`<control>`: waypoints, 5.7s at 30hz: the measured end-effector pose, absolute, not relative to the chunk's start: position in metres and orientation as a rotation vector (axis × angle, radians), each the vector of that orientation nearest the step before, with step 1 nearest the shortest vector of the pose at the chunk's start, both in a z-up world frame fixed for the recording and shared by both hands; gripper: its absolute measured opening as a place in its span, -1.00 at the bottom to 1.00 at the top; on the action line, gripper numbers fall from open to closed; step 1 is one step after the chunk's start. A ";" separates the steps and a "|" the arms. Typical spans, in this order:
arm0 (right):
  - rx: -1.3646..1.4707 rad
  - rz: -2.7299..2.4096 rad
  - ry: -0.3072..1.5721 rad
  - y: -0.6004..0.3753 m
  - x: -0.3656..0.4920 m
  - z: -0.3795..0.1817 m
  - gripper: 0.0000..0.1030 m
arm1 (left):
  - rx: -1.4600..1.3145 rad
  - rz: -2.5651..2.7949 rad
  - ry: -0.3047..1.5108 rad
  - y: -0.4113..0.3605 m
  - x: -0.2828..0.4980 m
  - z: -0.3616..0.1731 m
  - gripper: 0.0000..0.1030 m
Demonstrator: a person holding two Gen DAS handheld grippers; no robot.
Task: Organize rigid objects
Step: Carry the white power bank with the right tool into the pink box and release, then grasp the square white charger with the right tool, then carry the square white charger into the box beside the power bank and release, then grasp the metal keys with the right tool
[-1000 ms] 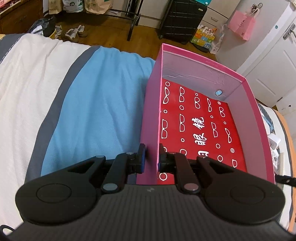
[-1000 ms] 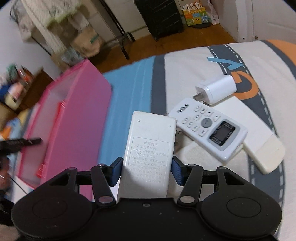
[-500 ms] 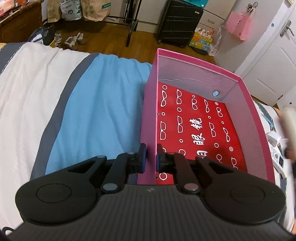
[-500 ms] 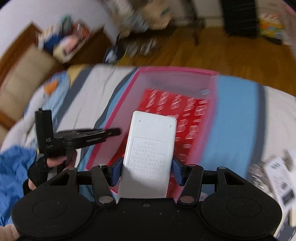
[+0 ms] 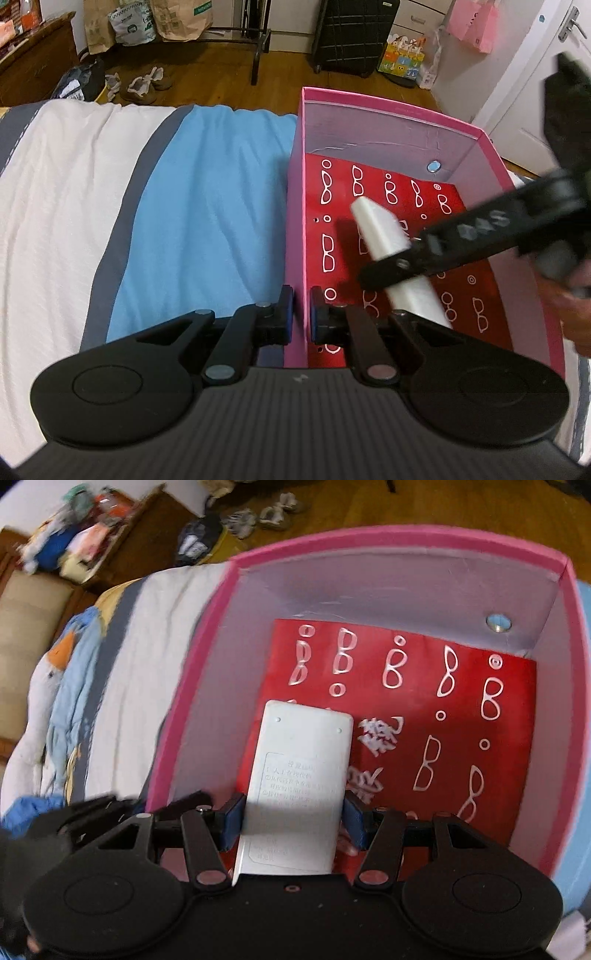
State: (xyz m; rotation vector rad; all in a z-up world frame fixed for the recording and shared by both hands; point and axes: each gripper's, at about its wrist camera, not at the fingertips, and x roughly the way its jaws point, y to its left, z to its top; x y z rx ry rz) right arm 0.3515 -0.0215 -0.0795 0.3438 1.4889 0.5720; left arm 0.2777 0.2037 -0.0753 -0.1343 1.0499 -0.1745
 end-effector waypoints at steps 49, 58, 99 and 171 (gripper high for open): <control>0.062 0.515 1.106 -0.189 0.187 0.007 -0.25 | -0.154 -0.197 1.083 0.208 0.269 -0.079 -0.86; -0.150 0.535 1.181 -0.175 0.174 -0.027 -0.06 | -0.121 -0.181 1.095 0.202 0.270 -0.076 -0.85; -0.310 0.810 0.915 -0.065 0.222 0.066 0.08 | 0.023 -0.162 1.076 0.183 0.265 -0.078 -0.80; -0.278 0.234 1.160 -0.191 0.261 -0.075 -0.60 | 0.047 -0.178 1.119 0.180 0.271 -0.085 -0.79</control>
